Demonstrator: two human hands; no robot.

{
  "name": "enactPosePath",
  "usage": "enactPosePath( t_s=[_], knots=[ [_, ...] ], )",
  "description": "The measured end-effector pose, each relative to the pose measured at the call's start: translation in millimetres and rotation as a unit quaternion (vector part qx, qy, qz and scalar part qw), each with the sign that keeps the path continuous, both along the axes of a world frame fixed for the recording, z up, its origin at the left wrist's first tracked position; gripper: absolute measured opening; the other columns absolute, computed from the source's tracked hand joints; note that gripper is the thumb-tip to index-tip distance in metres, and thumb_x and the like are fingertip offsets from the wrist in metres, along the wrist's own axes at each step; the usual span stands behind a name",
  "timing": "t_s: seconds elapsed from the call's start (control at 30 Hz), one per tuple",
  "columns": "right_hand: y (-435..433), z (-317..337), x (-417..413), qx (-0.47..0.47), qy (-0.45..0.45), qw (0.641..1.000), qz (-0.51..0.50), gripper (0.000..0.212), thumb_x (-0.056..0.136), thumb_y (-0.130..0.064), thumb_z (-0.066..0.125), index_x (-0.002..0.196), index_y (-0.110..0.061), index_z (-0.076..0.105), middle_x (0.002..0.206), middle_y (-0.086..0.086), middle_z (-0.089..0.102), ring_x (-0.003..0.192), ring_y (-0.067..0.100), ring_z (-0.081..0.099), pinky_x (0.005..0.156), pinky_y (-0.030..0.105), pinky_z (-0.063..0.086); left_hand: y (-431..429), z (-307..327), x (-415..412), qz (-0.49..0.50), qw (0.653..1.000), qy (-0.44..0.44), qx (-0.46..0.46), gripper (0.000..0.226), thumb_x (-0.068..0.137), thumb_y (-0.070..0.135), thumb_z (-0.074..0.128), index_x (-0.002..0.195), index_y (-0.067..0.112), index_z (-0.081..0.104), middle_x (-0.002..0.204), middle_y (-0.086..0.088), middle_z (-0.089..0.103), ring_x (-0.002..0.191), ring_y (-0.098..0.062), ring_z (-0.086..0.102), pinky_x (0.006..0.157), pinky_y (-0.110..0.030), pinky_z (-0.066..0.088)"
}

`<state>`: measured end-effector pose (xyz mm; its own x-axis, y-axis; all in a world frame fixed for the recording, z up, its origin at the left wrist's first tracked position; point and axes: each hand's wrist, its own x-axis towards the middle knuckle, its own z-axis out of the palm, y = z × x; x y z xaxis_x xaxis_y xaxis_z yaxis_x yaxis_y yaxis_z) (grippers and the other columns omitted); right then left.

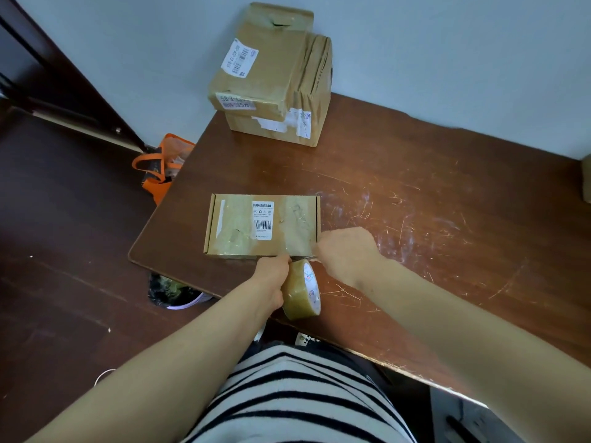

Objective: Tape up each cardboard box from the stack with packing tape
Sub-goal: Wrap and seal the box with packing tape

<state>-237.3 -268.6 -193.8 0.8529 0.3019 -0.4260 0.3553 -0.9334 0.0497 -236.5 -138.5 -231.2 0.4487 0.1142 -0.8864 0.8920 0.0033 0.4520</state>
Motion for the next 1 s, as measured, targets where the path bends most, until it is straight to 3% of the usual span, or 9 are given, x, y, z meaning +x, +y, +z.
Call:
enactPosePath(
  t_s=[0.1, 0.17, 0.33, 0.4, 0.47, 0.53, 0.63, 0.8, 1.0],
  knots=[
    [-30, -1, -6, 0.087, 0.019, 0.994, -0.063, 0.02, 0.095, -0.022, 0.046, 0.097, -0.021, 0.066, 0.098, -0.005, 0.055, 0.084, 0.021, 0.059, 0.059, 0.026, 0.042, -4, 1, -1, -0.016, 1.0, 0.006, -0.005, 0.016, 0.095, 0.01, 0.047, 0.104, 0.004, 0.059, 0.084, -0.012, 0.061, 0.069, -0.024, 0.058, 0.059, -0.03, 0.049],
    [-60, -1, -12, 0.141, 0.067, 0.978, -0.138, 0.02, 0.094, -0.029, 0.051, 0.098, -0.03, 0.071, 0.099, -0.01, 0.06, 0.092, 0.016, 0.058, 0.072, 0.031, 0.05, -4, 1, -2, -0.027, 1.0, 0.012, -0.009, 0.021, 0.095, 0.011, 0.047, 0.111, 0.002, 0.058, 0.087, -0.012, 0.061, 0.07, -0.024, 0.058, 0.057, -0.03, 0.049],
    [-125, -26, -21, 0.213, 0.113, 0.92, -0.31, 0.012, 0.09, -0.024, 0.064, 0.098, -0.026, 0.072, 0.091, -0.008, 0.058, 0.087, 0.016, 0.057, 0.073, 0.029, 0.044, -4, 2, 0, -0.034, 0.999, 0.008, -0.004, 0.023, 0.095, 0.01, 0.047, 0.114, 0.003, 0.057, 0.09, -0.012, 0.061, 0.072, -0.023, 0.058, 0.061, -0.032, 0.049],
    [-132, -33, -19, 0.169, 0.104, 0.923, -0.33, 0.028, 0.091, -0.034, 0.062, 0.118, -0.027, 0.067, 0.101, -0.004, 0.059, 0.096, 0.018, 0.054, 0.079, 0.031, 0.044, -4, 1, 1, -0.037, 0.999, 0.005, -0.002, 0.027, 0.095, 0.011, 0.047, 0.119, 0.003, 0.056, 0.097, -0.012, 0.062, 0.076, -0.024, 0.059, 0.065, -0.033, 0.05],
    [-121, -35, -14, 0.166, 0.034, 0.945, -0.279, 0.036, 0.095, -0.037, 0.053, 0.129, -0.027, 0.059, 0.123, 0.0, 0.057, 0.117, 0.021, 0.045, 0.095, 0.032, 0.037, -4, 1, 1, -0.038, 0.999, 0.005, -0.003, 0.027, 0.095, 0.012, 0.047, 0.119, 0.003, 0.056, 0.093, -0.01, 0.06, 0.074, -0.022, 0.057, 0.061, -0.031, 0.049],
    [-87, -28, -5, 0.27, -0.026, 0.942, -0.197, 0.036, 0.099, -0.025, 0.048, 0.134, -0.023, 0.054, 0.139, 0.0, 0.051, 0.131, 0.021, 0.039, 0.105, 0.025, 0.027, -5, 1, 2, -0.035, 0.999, 0.006, -0.001, 0.025, 0.096, 0.012, 0.047, 0.118, 0.004, 0.056, 0.089, -0.009, 0.059, 0.072, -0.021, 0.057, 0.058, -0.03, 0.048],
    [-33, -31, 13, 0.345, -0.013, 0.936, -0.062, 0.042, 0.101, -0.015, 0.043, 0.143, -0.012, 0.041, 0.151, 0.003, 0.036, 0.142, 0.015, 0.025, 0.111, 0.016, 0.012, -5, 1, 2, -0.03, 1.0, 0.002, -0.003, 0.025, 0.096, 0.011, 0.047, 0.117, 0.002, 0.056, 0.088, -0.01, 0.06, 0.071, -0.022, 0.057, 0.058, -0.029, 0.048],
    [-11, -61, 29, 0.22, 0.018, 0.974, 0.051, 0.051, 0.105, -0.024, 0.027, 0.151, -0.009, 0.01, 0.16, 0.003, 0.0, 0.147, 0.016, -0.009, 0.112, 0.021, -0.016, -6, -3, 3, -0.02, 1.0, -0.004, -0.003, 0.026, 0.096, 0.012, 0.049, 0.119, 0.003, 0.058, 0.088, -0.009, 0.062, 0.076, -0.022, 0.06, 0.062, -0.03, 0.05],
    [-11, -68, 24, 0.214, 0.011, 0.974, 0.066, 0.051, 0.105, -0.026, 0.024, 0.152, -0.013, 0.005, 0.16, 0.0, -0.003, 0.136, 0.003, -0.02, 0.109, 0.019, -0.021, 0, 3, -2, -0.073, 0.997, 0.011, 0.023, 0.022, 0.093, 0.013, 0.054, 0.112, 0.003, 0.059, 0.078, -0.008, 0.06, 0.064, -0.02, 0.056, 0.051, -0.027, 0.044]
  ],
)
